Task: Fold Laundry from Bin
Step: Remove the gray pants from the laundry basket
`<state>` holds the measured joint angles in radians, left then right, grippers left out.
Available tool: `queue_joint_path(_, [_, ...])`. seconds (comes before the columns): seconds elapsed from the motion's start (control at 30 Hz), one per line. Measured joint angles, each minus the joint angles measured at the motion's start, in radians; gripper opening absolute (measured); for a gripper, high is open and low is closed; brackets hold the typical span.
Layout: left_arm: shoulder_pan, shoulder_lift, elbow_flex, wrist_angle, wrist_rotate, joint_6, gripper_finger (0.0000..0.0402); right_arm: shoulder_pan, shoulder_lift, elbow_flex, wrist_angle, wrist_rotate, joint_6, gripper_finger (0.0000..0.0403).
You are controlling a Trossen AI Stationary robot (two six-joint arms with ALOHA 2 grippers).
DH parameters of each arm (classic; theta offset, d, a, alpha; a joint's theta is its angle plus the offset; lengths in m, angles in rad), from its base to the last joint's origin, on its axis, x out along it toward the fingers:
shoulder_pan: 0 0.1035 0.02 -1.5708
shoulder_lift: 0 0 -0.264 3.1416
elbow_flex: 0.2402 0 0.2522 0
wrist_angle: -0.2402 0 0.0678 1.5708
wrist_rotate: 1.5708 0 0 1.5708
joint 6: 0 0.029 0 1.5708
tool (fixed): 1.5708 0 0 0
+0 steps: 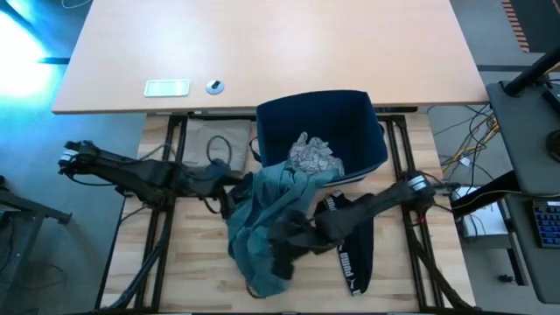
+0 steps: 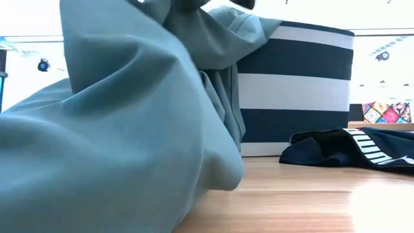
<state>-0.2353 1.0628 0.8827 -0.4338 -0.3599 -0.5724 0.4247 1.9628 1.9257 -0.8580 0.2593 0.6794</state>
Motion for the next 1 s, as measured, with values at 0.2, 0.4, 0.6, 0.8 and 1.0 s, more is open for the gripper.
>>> queue_joint_path(0.2, [-0.013, 0.046, -0.138, 0.337, -0.021, 0.122, 0.0264, 0.126, -0.106, -0.025, -0.349, 0.353, 0.409, 0.0273])
queue_joint_path(0.4, [0.004, 0.084, -0.235, 0.716, 0.058, 0.180, 0.0271, 0.104, -0.189, -0.147, -0.461, 0.474, 0.672, 0.0334])
queue_joint_path(0.6, [0.005, 0.239, -0.219, 0.844, 0.107, 0.066, 0.0272, -0.007, -0.315, -0.309, -0.381, 0.478, 0.804, 0.0330])
queue_joint_path(0.8, [0.006, 0.424, -0.089, 0.887, 0.084, 0.058, 0.0249, -0.110, -0.424, -0.490, 0.164, 0.401, 0.487, 0.0304])
queue_joint_path(1.0, [0.007, 0.526, 0.148, 0.691, 0.072, 0.101, 0.0093, -0.157, -0.426, -0.558, 0.543, 0.346, 0.230, 0.0216])
